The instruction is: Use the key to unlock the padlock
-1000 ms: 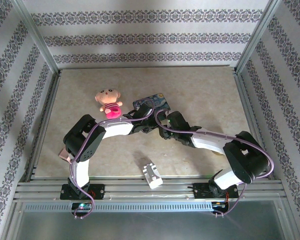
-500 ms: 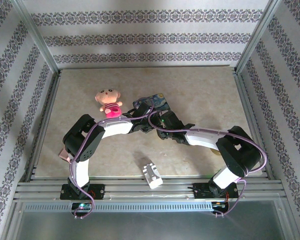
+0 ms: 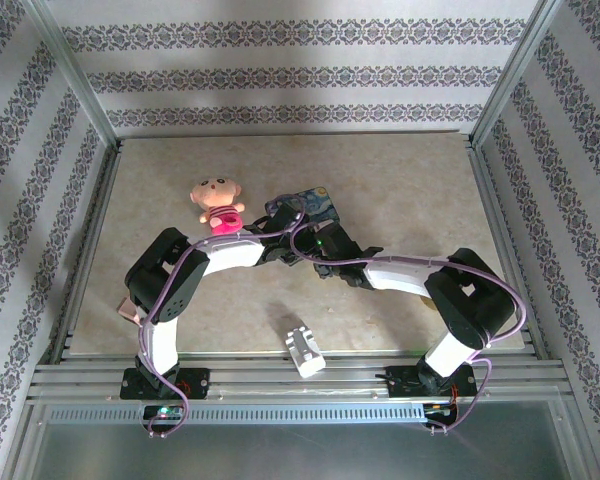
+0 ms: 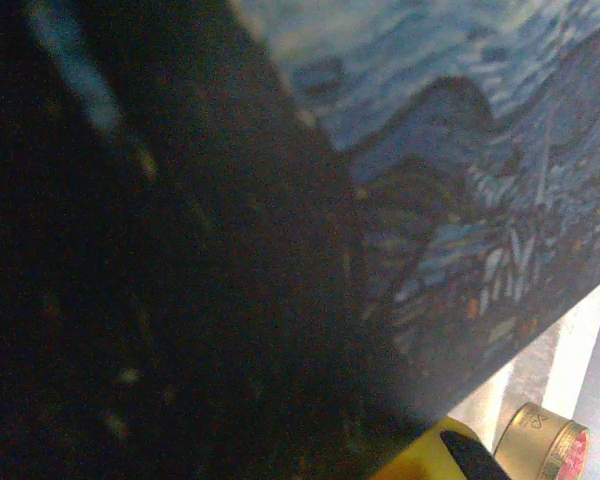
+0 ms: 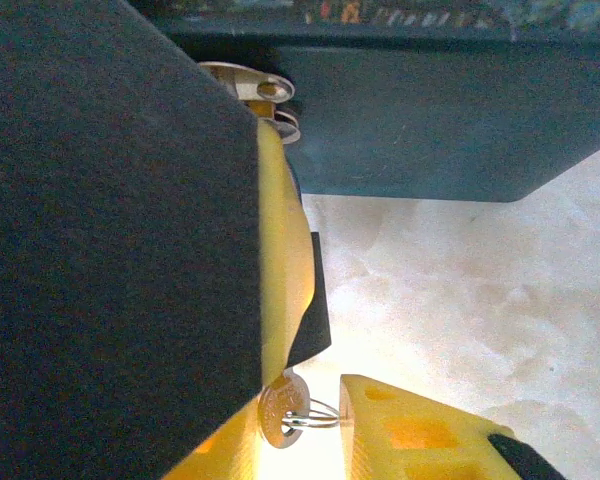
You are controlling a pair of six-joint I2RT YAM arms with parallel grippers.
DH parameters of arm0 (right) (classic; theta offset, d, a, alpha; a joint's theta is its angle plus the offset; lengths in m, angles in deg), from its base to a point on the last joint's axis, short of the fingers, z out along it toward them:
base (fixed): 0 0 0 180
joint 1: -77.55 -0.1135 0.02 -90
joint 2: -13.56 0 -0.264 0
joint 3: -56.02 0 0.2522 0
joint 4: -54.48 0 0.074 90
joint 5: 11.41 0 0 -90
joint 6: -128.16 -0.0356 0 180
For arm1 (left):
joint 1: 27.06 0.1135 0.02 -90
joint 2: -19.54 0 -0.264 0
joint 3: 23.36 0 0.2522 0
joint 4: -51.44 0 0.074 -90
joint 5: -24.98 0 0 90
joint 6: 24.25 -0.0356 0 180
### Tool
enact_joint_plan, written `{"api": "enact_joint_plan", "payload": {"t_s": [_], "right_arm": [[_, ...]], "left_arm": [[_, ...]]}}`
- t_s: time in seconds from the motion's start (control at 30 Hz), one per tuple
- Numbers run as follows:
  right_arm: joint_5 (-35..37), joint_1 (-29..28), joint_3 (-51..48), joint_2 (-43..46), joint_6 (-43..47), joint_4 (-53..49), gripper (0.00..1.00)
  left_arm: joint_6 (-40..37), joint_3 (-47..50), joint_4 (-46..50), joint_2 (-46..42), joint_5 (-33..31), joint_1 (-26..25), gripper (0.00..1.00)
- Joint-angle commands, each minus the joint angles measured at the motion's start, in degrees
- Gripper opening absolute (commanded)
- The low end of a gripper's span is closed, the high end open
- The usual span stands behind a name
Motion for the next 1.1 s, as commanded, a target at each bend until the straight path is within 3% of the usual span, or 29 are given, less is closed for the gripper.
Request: {"api": "enact_joint_plan", "payload": {"t_s": [0.0,0.2,0.6,0.8,1.07], "right_arm": [[2.47,-1.33,1.15,-2.06,1.98,0.42,0.26],[2.96,-1.52,-0.20,-2.60,2.54,3.00,0.25],[1.14,-0.64,-5.51,-0.17,9.10,11.52,0.11],[-7.86,3.61,-4.98,0.04,9.94,11.44,0.00],[-27.68,12.72,-5.59,-2.12,3.60,14.59,0.00]], "left_arm": [[1.79,-1.33,-0.78,-1.50,2.73,-0.11,0.00],[2.34,-1.32,-1.52,-1.51,4.00,0.16,0.00],[3.25,-1.50,-1.51,-1.80,8.96,0.73,0.00],[4.04,-0.34,-2.61,-2.02,10.79,0.99,0.00],[4.07,0.08,-2.77,-2.09,11.73,1.08,0.00]]}}
